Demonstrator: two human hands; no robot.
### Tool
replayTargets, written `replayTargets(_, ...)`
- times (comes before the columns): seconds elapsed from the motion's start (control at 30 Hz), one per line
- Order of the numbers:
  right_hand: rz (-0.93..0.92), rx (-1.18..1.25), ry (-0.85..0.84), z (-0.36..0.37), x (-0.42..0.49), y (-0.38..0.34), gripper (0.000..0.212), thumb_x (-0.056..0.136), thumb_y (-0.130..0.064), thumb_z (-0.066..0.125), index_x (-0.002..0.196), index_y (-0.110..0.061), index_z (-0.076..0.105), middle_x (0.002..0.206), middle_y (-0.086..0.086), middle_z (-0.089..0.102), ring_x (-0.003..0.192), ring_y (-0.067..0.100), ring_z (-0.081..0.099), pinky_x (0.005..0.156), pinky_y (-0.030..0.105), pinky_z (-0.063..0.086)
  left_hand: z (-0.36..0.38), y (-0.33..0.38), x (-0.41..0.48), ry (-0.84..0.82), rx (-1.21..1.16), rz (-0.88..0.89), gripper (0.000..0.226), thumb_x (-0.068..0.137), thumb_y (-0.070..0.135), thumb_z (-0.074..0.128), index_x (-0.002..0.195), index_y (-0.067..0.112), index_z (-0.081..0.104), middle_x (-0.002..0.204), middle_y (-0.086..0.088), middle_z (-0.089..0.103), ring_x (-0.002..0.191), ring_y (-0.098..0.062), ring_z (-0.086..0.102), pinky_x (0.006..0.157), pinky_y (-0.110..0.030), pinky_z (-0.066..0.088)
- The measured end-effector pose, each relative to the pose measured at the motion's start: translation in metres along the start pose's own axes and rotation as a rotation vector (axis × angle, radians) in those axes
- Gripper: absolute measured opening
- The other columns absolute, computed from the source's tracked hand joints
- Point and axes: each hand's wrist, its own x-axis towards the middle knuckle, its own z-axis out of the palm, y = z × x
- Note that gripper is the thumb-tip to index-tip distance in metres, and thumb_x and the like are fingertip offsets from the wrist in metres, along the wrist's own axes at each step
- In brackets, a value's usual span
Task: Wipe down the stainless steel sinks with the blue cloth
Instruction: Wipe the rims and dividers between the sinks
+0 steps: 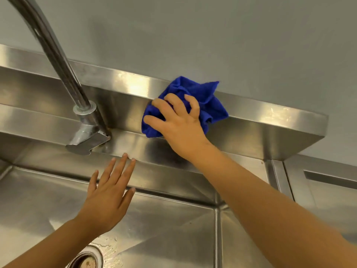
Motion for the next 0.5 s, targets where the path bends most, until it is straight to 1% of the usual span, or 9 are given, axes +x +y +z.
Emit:
replayTargets(0.07, -0.031, -0.068, -0.024, 0.007, -0.013, 0.008, 0.034, 0.077, -0.01, 0.063, 0.105, -0.03, 0.066, 0.128, 0.001, 0.051, 0.122, 0.025, 0.037, 0.109, 0.047, 0.01, -0.002, -0.008, 0.0, 0.004, 0.003, -0.005, 0.063, 0.095, 0.057, 0.015, 0.153, 0.037, 0.001, 0.162, 0.006, 0.007, 0.147, -0.018, 0.003, 0.111, -0.056, 0.014)
replayTargets(0.17, -0.063, -0.2, -0.093, -0.002, -0.068, 0.038, 0.029, 0.081, -0.012, 0.053, 0.096, -0.031, 0.069, 0.126, -0.003, 0.043, 0.115, 0.023, 0.043, 0.109, 0.044, 0.009, -0.002, -0.017, -0.005, 0.006, 0.025, -0.003, 0.064, 0.097, 0.057, 0.01, 0.154, 0.029, 0.009, 0.161, 0.001, 0.012, 0.146, -0.023, 0.009, 0.109, -0.057, 0.018)
replayTargets(0.23, -0.007, -0.224, -0.192, -0.012, -0.097, 0.048, 0.032, 0.074, -0.009, 0.054, 0.094, -0.029, 0.071, 0.125, -0.001, 0.042, 0.109, 0.028, 0.044, 0.106, 0.044, 0.009, 0.0, -0.02, -0.009, -0.002, 0.028, -0.004, 0.064, 0.097, 0.056, 0.011, 0.154, 0.026, 0.013, 0.161, 0.001, 0.012, 0.146, -0.023, 0.009, 0.108, -0.057, 0.021)
replayTargets(0.3, 0.085, -0.211, -0.245, -0.014, -0.095, 0.041, 0.036, 0.066, -0.008, 0.06, 0.094, -0.027, 0.07, 0.125, 0.001, 0.042, 0.105, 0.032, 0.046, 0.1, 0.046, 0.014, 0.0, -0.022, -0.012, 0.003, 0.029, -0.013, 0.063, 0.097, 0.054, 0.014, 0.154, 0.026, 0.013, 0.161, 0.0, 0.012, 0.146, -0.023, 0.009, 0.107, -0.056, 0.021)
replayTargets(0.37, 0.142, -0.173, -0.226, -0.007, -0.071, 0.02, 0.03, 0.07, -0.013, 0.059, 0.093, -0.028, 0.07, 0.124, 0.003, 0.052, 0.105, 0.031, 0.042, 0.094, 0.044, 0.018, -0.001, -0.022, -0.013, 0.005, 0.035, -0.007, 0.063, 0.097, 0.052, 0.017, 0.154, 0.026, 0.014, 0.161, 0.0, 0.013, 0.146, -0.023, 0.009, 0.107, -0.055, 0.021)
replayTargets(0.43, 0.11, -0.134, -0.139, 0.007, -0.037, -0.008, 0.024, 0.074, -0.02, 0.059, 0.093, -0.031, 0.07, 0.121, 0.003, 0.061, 0.106, 0.03, 0.04, 0.094, 0.041, 0.019, -0.004, -0.021, -0.013, 0.007, 0.049, 0.007, 0.063, 0.096, 0.049, 0.02, 0.154, 0.025, 0.014, 0.161, -0.001, 0.014, 0.146, -0.021, 0.007, 0.106, -0.055, 0.02)
replayTargets(0.5, 0.041, -0.14, -0.104, 0.024, -0.006, -0.034, 0.029, 0.068, -0.02, 0.073, 0.093, -0.033, 0.07, 0.12, 0.0, 0.063, 0.109, 0.028, 0.038, 0.094, 0.042, 0.02, -0.008, -0.021, -0.01, 0.007, 0.063, 0.008, 0.063, 0.096, 0.048, 0.022, 0.154, 0.025, 0.014, 0.161, 0.0, 0.014, 0.145, -0.019, 0.005, 0.106, -0.055, 0.021)
